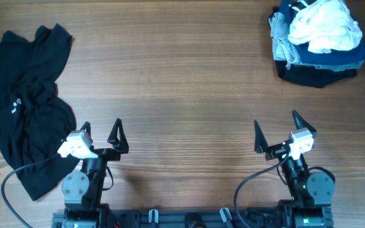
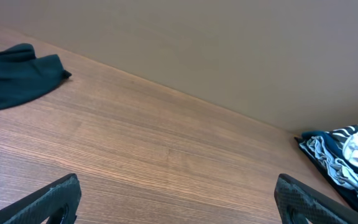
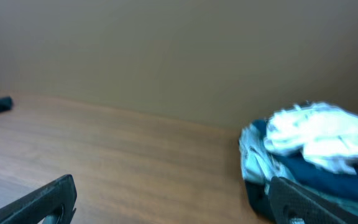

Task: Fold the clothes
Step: 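Reach the left gripper to the crumpled black t-shirt and grasp it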

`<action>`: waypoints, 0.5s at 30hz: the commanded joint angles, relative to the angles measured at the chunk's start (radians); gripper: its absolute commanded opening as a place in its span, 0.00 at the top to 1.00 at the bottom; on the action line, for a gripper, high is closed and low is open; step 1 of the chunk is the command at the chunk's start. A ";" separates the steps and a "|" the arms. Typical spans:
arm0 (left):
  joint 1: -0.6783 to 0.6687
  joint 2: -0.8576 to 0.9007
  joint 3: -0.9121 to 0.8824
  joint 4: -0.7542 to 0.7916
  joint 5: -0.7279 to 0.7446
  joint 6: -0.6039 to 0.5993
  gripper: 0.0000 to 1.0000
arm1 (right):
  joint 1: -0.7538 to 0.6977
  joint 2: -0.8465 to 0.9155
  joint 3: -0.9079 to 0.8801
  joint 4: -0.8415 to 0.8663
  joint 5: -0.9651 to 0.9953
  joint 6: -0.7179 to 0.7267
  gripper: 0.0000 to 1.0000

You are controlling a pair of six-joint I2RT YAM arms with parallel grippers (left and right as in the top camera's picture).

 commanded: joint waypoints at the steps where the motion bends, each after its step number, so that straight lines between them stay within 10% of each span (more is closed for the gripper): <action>1: 0.005 0.002 0.035 -0.013 0.041 -0.003 0.00 | 0.005 0.002 0.010 0.050 -0.075 0.068 0.00; 15: 0.008 0.474 0.612 -0.393 0.013 0.055 0.00 | 0.005 0.465 0.378 0.101 -0.216 0.098 0.00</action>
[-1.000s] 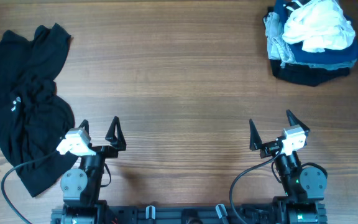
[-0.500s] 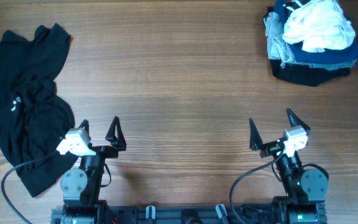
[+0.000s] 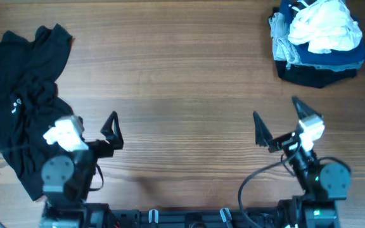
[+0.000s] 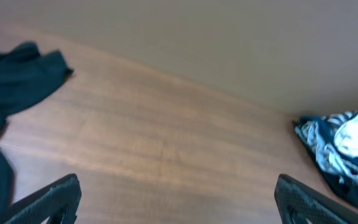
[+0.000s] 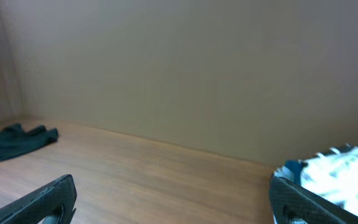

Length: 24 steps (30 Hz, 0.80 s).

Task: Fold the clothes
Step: 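Reach the left gripper to the crumpled black t-shirt and grasp it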

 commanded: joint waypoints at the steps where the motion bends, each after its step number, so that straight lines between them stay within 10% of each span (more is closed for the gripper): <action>1: 0.007 0.195 0.203 -0.115 -0.006 0.024 0.00 | 0.005 0.191 0.156 -0.001 -0.113 0.021 0.00; 14: 0.007 0.743 0.554 -0.389 0.005 0.072 0.00 | 0.005 0.976 0.760 -0.423 -0.381 0.071 0.00; 24: 0.128 0.977 0.554 -0.398 -0.086 0.050 0.05 | 0.005 1.189 0.778 -0.329 -0.490 0.297 0.00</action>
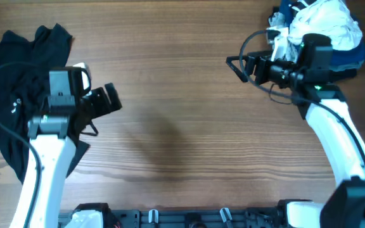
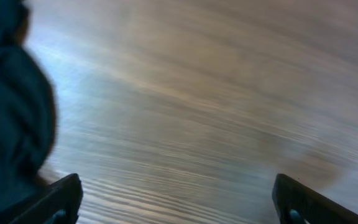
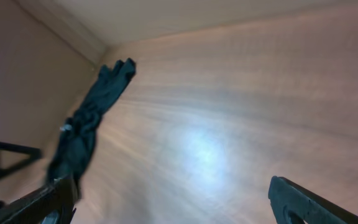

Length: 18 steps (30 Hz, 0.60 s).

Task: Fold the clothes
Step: 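Reach the left gripper to the crumpled black t-shirt and grasp it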

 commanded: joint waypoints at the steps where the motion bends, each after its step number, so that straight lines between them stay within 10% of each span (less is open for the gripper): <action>1: 0.094 0.112 0.016 -0.010 -0.064 -0.020 0.05 | 0.005 0.050 0.018 0.005 -0.067 0.071 0.00; 18: 0.310 0.465 0.016 -0.015 -0.180 -0.034 0.17 | 0.005 0.059 0.018 -0.099 0.026 -0.026 0.00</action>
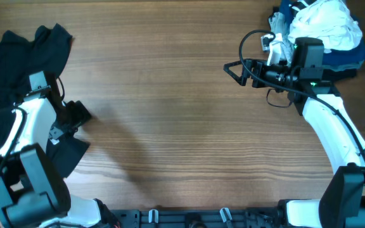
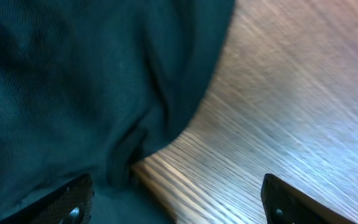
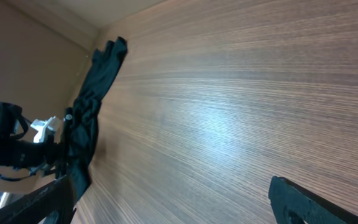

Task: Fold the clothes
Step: 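Reach the left gripper to the crumpled black t-shirt and grasp it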

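A crumpled black garment (image 1: 18, 76) lies at the table's left side; it fills the upper left of the left wrist view (image 2: 73, 81). My left gripper (image 1: 75, 116) is open at the garment's right edge, low over it, one finger (image 2: 67, 202) over the cloth and the other (image 2: 291, 202) over bare wood. My right gripper (image 1: 233, 69) is open in the air at the far right, pointing left, nothing between its fingers (image 3: 303, 199). Its camera sees the black garment (image 3: 92, 106) far off.
A pile of clothes (image 1: 319, 38), white on top of blue and dark pieces, sits at the back right corner, just behind my right arm. The wooden table (image 1: 170, 126) stretches bare between the two grippers.
My left gripper has moved left and down from beside the garment to its right edge, cloth now under one finger. The right gripper has barely shifted. Both stay open.
Both grippers stood open at the table's front edge. Then both were lifted a little. Then the left one was beside the black garment and the right one up by the clothes pile. Now the left is on the garment's edge.
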`<action>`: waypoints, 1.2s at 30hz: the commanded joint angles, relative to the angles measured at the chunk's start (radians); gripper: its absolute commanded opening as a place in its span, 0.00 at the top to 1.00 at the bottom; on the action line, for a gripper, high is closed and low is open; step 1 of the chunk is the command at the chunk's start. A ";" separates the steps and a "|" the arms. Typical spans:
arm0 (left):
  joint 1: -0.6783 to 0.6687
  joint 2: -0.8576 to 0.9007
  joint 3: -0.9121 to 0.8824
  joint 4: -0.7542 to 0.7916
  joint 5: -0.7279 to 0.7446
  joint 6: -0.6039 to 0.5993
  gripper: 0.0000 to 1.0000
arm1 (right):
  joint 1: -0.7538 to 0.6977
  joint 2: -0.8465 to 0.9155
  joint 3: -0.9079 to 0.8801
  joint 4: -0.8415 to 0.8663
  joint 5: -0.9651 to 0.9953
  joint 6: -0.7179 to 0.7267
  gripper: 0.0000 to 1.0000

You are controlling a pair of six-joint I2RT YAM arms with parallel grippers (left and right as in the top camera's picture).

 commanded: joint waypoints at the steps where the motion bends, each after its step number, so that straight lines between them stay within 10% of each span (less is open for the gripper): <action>1: 0.007 0.031 0.014 0.006 -0.107 -0.005 0.17 | 0.005 0.011 0.018 -0.002 0.024 -0.031 0.00; 16: 0.004 0.137 0.008 0.039 -0.156 -0.024 0.40 | 0.005 0.011 0.016 -0.056 0.136 -0.045 0.00; 22: 0.004 0.148 0.008 0.041 -0.021 -0.069 0.65 | 0.005 0.011 0.016 -0.057 0.136 -0.045 0.00; 24: 0.004 0.148 0.008 0.047 0.042 -0.069 0.95 | 0.005 0.011 0.016 -0.056 0.137 -0.045 0.00; 36: -0.166 0.068 0.208 0.065 0.590 0.083 0.96 | 0.005 0.006 0.017 -0.048 0.108 0.010 0.01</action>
